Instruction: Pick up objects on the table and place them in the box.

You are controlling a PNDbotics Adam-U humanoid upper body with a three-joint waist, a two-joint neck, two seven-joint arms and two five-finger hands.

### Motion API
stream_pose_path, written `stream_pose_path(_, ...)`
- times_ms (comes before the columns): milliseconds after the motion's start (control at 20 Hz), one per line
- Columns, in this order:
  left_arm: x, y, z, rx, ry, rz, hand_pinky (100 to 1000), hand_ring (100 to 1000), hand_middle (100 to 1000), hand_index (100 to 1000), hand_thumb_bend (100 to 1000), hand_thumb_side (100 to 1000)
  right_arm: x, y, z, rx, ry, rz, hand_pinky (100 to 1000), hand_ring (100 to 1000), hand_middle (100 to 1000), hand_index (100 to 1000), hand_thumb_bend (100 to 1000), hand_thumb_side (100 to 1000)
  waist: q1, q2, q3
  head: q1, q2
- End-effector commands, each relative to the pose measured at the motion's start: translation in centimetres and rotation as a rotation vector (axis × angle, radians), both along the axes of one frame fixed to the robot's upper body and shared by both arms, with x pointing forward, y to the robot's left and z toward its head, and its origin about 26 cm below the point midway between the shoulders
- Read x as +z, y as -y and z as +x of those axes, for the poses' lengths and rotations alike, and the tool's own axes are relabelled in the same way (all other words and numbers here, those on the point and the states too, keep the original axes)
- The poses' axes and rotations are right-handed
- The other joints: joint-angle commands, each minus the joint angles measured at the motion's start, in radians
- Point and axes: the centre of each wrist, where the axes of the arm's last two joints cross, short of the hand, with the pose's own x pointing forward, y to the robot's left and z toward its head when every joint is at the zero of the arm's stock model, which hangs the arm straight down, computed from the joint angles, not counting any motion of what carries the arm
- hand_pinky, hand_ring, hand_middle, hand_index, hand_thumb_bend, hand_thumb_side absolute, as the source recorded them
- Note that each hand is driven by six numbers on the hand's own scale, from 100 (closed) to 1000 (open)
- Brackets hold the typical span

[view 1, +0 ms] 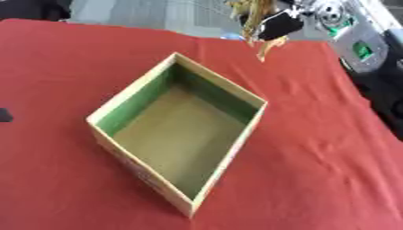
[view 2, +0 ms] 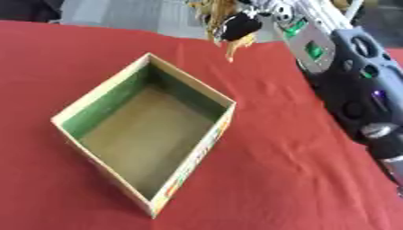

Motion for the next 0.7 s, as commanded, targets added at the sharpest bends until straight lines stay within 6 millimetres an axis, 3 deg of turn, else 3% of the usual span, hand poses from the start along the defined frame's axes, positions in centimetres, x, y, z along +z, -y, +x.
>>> stream_pose_path(50, 0.7, 0.0, -0.2, -0.010, 0.025, 0.006, 495, 501, 553, 674, 100, 731, 2.3, -1.5, -2.1, 0.079, 0.065, -0.010, 848, 705, 343, 201, 100, 296, 0.003, -0.028, 0.001, -0.005, 0.010)
stream_pose_path(300, 0.8, 0.0, -0.1, -0.015, 0.030, 0.002, 496, 502, 553, 674, 100, 728, 2.5, -3.5, -3.3, 0.144, 0.054, -0.015, 850, 705, 343, 203, 100, 291, 0.004, -0.036, 0.008, -0.013, 0.018)
stream_pose_path(400, 0.9, 0.1, -0.1, -0.019, 0.033, -0.002, 496, 502, 554, 674, 100, 736, 2.0, -5.0, -3.5, 0.194, 0.027, -0.028, 851, 705, 342, 204, 100, 255, 0.004, -0.042, 0.016, -0.020, 0.024)
stream_pose_path(450, 0.9, 0.1, -0.1, -0.021, 0.035, -0.004, 496, 502, 554, 674, 100, 725, 1.6, -5.7, -3.5, 0.214, 0.010, -0.035, 851, 705, 342, 204, 100, 288, 0.004, -0.044, 0.019, -0.022, 0.026)
stream_pose_path(700, 1.0, 0.0, 0.0, -0.015, 0.050, -0.019, 497, 502, 554, 674, 100, 722, -0.6, -8.4, -3.2, 0.270, -0.036, -0.053, 855, 703, 341, 204, 100, 287, 0.006, -0.050, 0.029, -0.030, 0.029)
